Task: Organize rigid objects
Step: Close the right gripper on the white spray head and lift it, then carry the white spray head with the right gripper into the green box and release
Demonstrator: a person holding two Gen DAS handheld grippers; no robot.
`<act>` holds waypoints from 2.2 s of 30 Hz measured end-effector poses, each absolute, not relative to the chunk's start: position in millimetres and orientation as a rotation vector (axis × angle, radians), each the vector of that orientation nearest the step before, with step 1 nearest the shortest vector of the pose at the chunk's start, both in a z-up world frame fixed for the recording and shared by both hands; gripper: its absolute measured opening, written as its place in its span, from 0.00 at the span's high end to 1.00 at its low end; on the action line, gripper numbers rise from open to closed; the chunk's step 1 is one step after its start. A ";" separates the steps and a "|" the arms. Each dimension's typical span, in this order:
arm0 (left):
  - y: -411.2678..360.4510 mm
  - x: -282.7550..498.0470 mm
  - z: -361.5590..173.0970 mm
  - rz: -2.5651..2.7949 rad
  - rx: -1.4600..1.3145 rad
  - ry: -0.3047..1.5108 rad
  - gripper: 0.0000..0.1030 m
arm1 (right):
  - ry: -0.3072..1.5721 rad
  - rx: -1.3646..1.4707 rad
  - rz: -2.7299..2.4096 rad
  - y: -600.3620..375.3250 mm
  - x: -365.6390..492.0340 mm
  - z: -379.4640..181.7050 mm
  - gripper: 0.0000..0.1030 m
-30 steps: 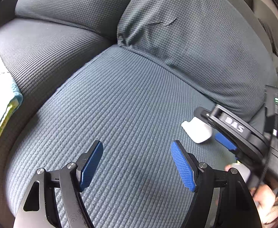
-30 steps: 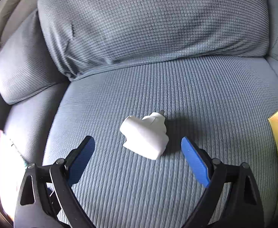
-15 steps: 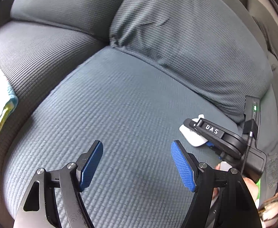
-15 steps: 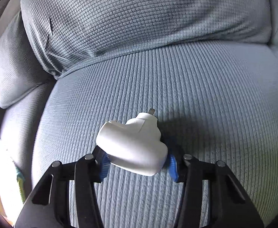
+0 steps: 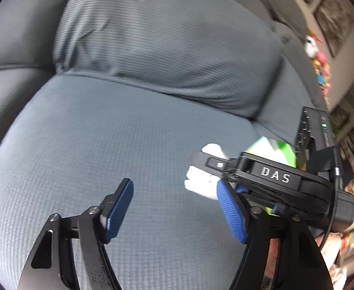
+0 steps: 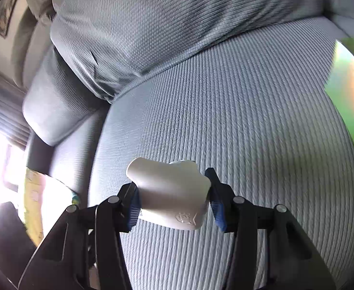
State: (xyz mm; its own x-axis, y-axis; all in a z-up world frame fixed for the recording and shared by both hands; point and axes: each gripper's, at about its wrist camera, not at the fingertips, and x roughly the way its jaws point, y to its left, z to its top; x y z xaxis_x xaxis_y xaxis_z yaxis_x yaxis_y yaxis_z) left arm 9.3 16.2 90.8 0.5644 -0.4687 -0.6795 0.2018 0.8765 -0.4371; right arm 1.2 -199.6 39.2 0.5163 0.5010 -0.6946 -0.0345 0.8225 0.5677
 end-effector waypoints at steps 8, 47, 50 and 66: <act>-10.1 5.6 95.2 -0.551 -0.364 0.892 0.47 | 0.940 0.599 0.374 -212.4 -16.2 44.7 0.53; -195.9 -16.9 139.0 -0.983 -0.210 0.712 0.67 | 0.555 0.762 -0.052 -384.5 -104.5 99.1 0.53; -209.0 -17.2 134.8 -1.021 -0.209 0.728 0.67 | 0.550 0.773 -0.101 -397.0 -111.8 96.1 0.53; -238.9 -20.0 116.2 -1.049 -0.210 0.827 0.67 | 0.619 0.801 -0.232 -429.9 -118.2 77.0 0.53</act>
State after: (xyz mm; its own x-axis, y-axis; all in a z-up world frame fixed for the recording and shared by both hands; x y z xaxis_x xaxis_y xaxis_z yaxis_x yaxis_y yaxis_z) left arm -20.0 -238.9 116.2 0.2361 -0.8318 -0.5023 0.6829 0.5098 -0.5232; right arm -118.2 -429.9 77.0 0.8004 0.0339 -0.5986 0.4191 0.6822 0.5991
